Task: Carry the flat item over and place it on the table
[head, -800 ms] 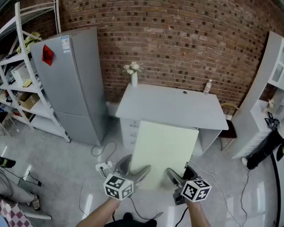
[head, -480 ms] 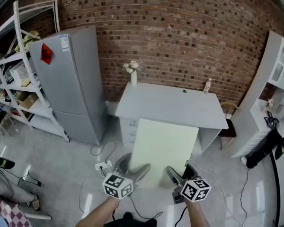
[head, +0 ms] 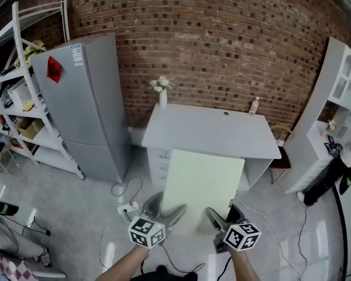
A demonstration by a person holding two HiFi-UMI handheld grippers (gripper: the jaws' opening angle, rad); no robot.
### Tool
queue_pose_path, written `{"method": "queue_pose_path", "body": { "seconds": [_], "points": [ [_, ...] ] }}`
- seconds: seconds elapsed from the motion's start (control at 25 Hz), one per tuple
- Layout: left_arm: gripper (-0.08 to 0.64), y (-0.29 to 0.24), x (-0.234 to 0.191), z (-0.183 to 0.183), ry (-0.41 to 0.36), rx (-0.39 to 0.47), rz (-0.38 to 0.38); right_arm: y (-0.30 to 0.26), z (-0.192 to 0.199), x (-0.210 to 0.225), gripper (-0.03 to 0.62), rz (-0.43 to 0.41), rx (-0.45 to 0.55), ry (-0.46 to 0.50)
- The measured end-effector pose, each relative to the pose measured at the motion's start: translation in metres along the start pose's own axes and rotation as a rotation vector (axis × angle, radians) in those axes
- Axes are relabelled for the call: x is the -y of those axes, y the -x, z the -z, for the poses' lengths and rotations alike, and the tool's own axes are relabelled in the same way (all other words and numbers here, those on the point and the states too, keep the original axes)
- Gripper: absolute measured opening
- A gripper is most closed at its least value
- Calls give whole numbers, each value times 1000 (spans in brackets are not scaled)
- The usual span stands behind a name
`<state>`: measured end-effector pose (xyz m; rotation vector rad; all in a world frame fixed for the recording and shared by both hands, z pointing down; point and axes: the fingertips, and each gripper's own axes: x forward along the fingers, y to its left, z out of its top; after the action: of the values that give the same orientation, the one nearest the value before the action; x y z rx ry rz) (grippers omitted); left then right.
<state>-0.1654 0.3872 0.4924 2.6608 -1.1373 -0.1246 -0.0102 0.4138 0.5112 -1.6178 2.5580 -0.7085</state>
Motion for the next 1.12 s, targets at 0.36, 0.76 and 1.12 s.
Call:
{"method": "queue_pose_path", "body": {
  "seconds": [0.36, 0.76, 1.12],
  "points": [
    [414, 14, -25, -9, 5, 0, 47, -12, 4, -27, 410, 50, 33, -3],
    [414, 1, -30, -11, 17, 0, 73, -18, -2, -20, 410, 82, 38, 1],
    [414, -46, -46, -17, -7, -4, 43, -53, -23, 17, 410, 42, 38, -15]
  ]
}}
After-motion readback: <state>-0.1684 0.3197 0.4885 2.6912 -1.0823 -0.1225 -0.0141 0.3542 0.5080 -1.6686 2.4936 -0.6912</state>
